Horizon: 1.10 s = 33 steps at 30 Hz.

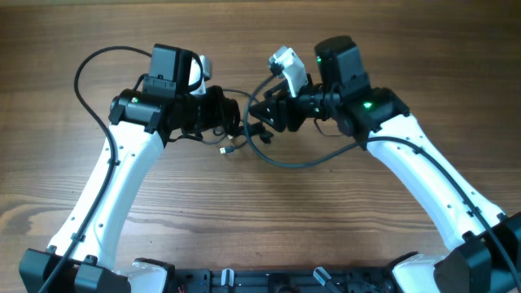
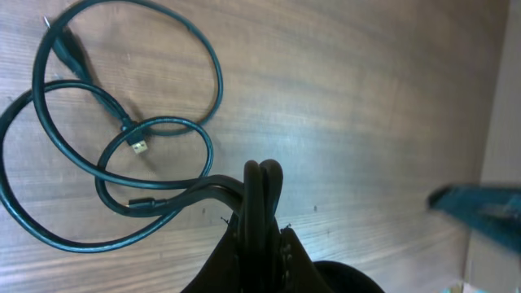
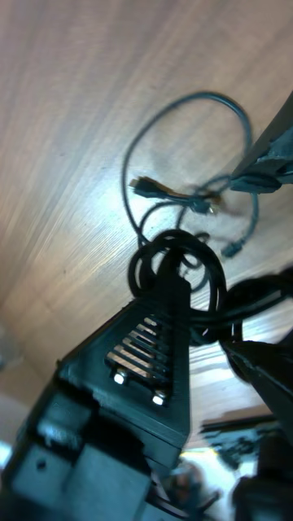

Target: Untangle cables

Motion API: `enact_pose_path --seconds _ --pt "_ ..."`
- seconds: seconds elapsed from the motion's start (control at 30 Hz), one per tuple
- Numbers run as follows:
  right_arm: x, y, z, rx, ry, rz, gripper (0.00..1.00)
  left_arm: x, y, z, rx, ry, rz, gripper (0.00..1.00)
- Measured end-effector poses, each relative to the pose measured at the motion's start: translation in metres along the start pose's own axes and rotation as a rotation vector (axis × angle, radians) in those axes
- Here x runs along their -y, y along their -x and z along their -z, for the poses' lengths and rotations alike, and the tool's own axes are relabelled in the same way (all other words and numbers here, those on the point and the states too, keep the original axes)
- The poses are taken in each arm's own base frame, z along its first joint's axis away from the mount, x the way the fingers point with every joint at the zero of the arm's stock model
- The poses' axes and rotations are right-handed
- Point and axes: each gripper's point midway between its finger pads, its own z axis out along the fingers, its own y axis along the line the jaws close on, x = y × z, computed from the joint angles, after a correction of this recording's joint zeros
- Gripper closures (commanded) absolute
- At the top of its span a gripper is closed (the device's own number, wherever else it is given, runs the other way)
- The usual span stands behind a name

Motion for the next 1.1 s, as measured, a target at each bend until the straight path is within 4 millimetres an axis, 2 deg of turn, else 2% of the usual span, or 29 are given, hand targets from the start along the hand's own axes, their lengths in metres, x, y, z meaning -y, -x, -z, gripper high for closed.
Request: enact_pose_path --seconds 0.1,0.23,0.33,0.4,0.47,0.53,0.7,0.77,1.03,1.1 --pt "-0.020 -0.007 0.003 -0.008 0.123 0.194 0.38 0.004 -0.009 0.002 -0.048 -0.046 -0.037 0.96" --pt "-0.045 -0.021 0.006 -0.028 0.259 0.296 0.40 0.004 -0.005 0.010 -0.065 -0.126 -0.024 0.96" --pt "-0.065 -0.027 0.001 -0.040 0.323 0.364 0.53 0.008 -0.005 0.013 -0.076 -0.170 -0.017 0.96" --pt "-0.071 -0.029 -0.002 -0.046 0.332 0.384 0.57 0.017 -0.009 0.015 -0.100 -0.225 -0.022 0.96" --pt "-0.072 -0.026 -0.004 -0.038 0.328 0.388 0.64 0.021 -0.012 0.016 -0.113 -0.250 -0.024 0.96" --pt "-0.071 -0.022 -0.005 -0.027 0.320 0.372 0.75 0.021 -0.013 0.017 -0.120 -0.255 -0.020 0.96" --pt "-0.066 -0.011 -0.006 -0.006 0.289 0.305 0.86 0.018 -0.015 0.016 -0.124 -0.237 -0.016 0.92" --pt "-0.066 -0.008 -0.007 -0.001 0.284 0.273 0.96 0.017 -0.014 0.016 -0.122 -0.234 -0.016 0.92" --pt "-0.060 0.016 -0.010 0.059 0.245 0.041 0.96 0.003 -0.008 0.014 -0.079 -0.123 0.011 0.92" --pt "-0.059 0.020 -0.005 0.067 0.239 -0.040 0.96 0.003 -0.009 0.015 -0.082 -0.117 0.019 0.92"
